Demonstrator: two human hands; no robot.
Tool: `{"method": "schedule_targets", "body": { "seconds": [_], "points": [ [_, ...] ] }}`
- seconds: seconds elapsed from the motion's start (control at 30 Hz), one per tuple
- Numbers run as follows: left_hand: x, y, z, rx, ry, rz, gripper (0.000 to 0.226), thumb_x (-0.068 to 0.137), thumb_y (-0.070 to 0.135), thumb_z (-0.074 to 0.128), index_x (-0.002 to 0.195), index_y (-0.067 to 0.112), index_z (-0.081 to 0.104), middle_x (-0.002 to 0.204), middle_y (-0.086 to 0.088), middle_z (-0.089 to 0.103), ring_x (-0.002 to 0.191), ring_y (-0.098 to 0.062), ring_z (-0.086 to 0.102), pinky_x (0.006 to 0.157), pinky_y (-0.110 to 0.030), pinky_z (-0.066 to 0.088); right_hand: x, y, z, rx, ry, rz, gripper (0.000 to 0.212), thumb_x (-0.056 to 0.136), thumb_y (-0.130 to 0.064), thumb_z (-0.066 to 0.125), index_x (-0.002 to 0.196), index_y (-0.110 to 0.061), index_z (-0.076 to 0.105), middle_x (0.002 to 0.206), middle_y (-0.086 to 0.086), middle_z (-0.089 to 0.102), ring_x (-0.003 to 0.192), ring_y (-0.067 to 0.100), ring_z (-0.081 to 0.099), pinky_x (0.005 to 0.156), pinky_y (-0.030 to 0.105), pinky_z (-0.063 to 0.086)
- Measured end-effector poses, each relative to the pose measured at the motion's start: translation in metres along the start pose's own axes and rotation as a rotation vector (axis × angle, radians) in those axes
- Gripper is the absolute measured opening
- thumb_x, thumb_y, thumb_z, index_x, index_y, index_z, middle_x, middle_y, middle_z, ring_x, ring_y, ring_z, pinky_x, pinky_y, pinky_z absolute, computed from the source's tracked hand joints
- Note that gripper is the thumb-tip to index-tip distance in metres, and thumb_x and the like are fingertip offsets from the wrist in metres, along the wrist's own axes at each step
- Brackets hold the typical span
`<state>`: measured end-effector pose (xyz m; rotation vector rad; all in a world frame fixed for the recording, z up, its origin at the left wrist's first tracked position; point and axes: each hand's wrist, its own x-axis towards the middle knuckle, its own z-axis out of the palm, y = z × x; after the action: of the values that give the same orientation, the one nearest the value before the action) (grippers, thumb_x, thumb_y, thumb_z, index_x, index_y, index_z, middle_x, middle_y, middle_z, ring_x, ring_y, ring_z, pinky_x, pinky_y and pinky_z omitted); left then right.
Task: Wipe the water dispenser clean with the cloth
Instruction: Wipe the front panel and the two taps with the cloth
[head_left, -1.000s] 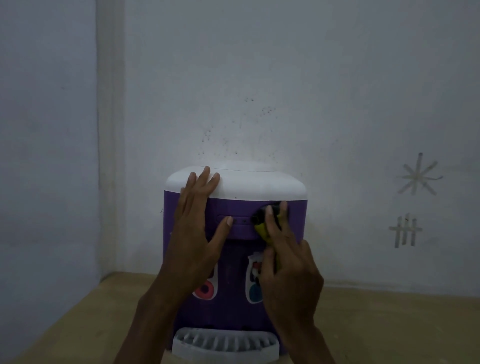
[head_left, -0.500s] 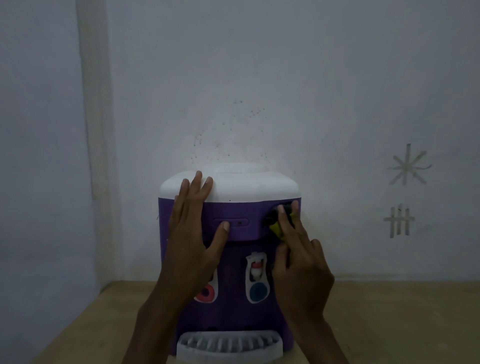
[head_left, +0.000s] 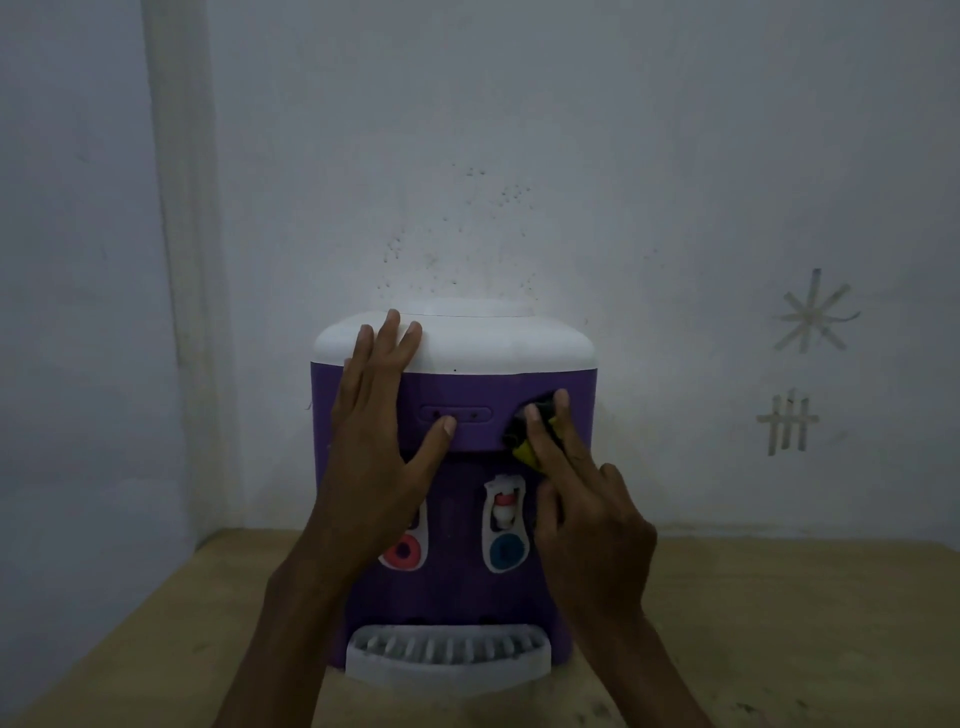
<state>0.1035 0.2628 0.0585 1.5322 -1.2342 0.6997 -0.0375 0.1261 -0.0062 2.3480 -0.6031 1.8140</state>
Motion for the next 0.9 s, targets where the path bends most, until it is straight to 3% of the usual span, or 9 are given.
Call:
{"method": "schedule_targets", "body": {
  "seconds": [0.13,0.23,0.37,0.5,0.6,0.73,0.8,0.9],
  "points": [
    [0.000,0.002,0.000,-0.012,-0.002,-0.012,0.080,0.098,0.028,0.068,0.162,0.025,0.021,0.172,0.012,0.008,0.158,-0.005,-0.004,0.127,-0.048,0.010,-0.002,-0.001,0.002,0.057,0.051,0.161,0.071,0.092,-0.003,0.061,0.155,-0.032,0.045,0.161,-0.013,0.040,0.069,0.011,0.054,0.049,0.016,0.039],
    [0.000,0.003,-0.001,-0.017,-0.004,-0.021,0.080,0.098,0.028,0.068,0.163,0.025,0.021,0.172,0.013,0.007,0.158,-0.004,-0.004,0.128,-0.051,0.011,-0.008,-0.001,0.001,0.020,0.004,0.044,0.070,0.093,-0.006,0.059,0.156,-0.032,0.042,0.162,-0.012,0.038,0.067,0.010,0.051,0.046,0.017,0.041],
    [0.000,0.002,-0.001,-0.020,0.002,-0.017,0.080,0.098,0.028,0.068,0.163,0.024,0.021,0.172,0.012,0.009,0.158,-0.006,-0.003,0.128,-0.051,0.012,-0.008,0.010,0.000,0.081,0.014,0.157,0.069,0.092,-0.001,0.063,0.152,-0.032,0.049,0.159,-0.014,0.043,0.068,0.006,0.054,0.052,0.006,0.025],
    [0.000,0.002,-0.001,-0.023,0.007,-0.008,0.080,0.098,0.029,0.068,0.163,0.023,0.022,0.172,0.011,0.009,0.158,-0.007,-0.003,0.128,-0.050,0.011,-0.013,0.001,0.002,0.110,0.015,0.142,0.063,0.096,-0.003,0.059,0.153,-0.029,0.049,0.160,-0.011,0.042,0.073,0.003,0.056,0.057,0.004,0.032],
    [0.001,0.000,0.000,-0.034,0.009,-0.001,0.079,0.098,0.034,0.066,0.163,0.025,0.021,0.172,0.012,0.008,0.158,-0.007,-0.003,0.128,-0.052,0.011,-0.018,-0.010,0.005,0.099,0.012,0.033,0.057,0.099,-0.008,0.058,0.152,-0.025,0.049,0.161,-0.008,0.042,0.081,0.009,0.066,0.063,0.011,0.046],
    [0.001,-0.002,0.004,-0.047,0.031,-0.007,0.082,0.096,0.028,0.070,0.163,0.025,0.022,0.172,0.013,0.009,0.159,-0.008,-0.002,0.127,-0.053,0.012,0.000,-0.023,0.007,0.140,0.047,0.039,0.054,0.101,-0.014,0.050,0.154,-0.026,0.047,0.161,-0.009,0.041,0.097,0.010,0.070,0.070,0.018,0.058],
    [0.001,-0.003,0.005,-0.051,0.043,0.003,0.082,0.097,0.027,0.070,0.163,0.024,0.022,0.172,0.012,0.009,0.159,-0.010,-0.001,0.128,-0.053,0.012,0.019,-0.032,0.003,0.143,0.061,0.052,0.057,0.099,-0.018,0.042,0.155,-0.029,0.044,0.161,-0.010,0.041,0.091,0.007,0.068,0.067,0.016,0.057],
    [0.000,-0.004,0.004,-0.053,0.029,0.010,0.080,0.097,0.032,0.067,0.163,0.024,0.022,0.172,0.010,0.009,0.159,-0.011,-0.001,0.128,-0.055,0.013,0.047,-0.045,-0.003,0.149,0.095,0.084,0.056,0.101,-0.017,0.041,0.155,-0.033,0.045,0.161,-0.013,0.041,0.075,0.003,0.060,0.062,0.008,0.043]
  ]
}}
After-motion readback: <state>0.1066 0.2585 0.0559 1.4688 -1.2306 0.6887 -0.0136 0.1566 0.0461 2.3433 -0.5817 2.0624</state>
